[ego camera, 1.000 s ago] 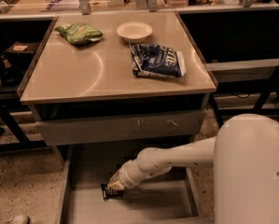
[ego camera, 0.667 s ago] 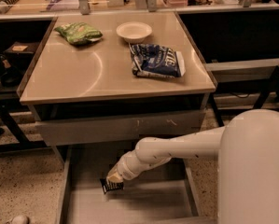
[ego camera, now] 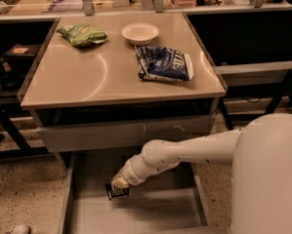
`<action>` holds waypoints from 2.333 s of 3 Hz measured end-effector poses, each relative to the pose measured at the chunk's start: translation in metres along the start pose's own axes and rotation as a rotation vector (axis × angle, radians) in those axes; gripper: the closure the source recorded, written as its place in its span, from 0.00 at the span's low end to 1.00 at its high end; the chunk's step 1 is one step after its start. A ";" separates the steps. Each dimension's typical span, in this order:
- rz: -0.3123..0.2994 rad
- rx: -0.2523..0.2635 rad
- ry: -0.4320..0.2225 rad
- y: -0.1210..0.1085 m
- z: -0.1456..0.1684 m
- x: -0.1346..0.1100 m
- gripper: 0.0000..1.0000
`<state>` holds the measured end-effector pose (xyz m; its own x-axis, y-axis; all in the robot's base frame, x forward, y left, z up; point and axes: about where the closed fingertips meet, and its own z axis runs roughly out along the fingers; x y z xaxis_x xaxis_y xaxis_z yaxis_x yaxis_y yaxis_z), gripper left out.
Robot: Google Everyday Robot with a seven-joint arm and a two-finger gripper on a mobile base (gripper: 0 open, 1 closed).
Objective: Pick rxbar chocolate from middle drawer and place on counter
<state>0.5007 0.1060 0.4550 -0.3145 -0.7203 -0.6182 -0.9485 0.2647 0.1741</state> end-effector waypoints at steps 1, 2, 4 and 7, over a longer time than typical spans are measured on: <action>0.038 0.026 0.017 0.007 -0.028 -0.012 1.00; 0.044 0.071 0.034 0.029 -0.086 -0.048 1.00; 0.052 0.081 0.018 0.029 -0.102 -0.062 1.00; -0.011 0.142 -0.021 0.046 -0.206 -0.148 1.00</action>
Offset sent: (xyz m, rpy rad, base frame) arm -0.0154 -0.0204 0.1081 -0.0474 0.0035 -0.1030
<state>0.4958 0.0926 0.7119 -0.3016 -0.7104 -0.6359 -0.9365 0.3458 0.0578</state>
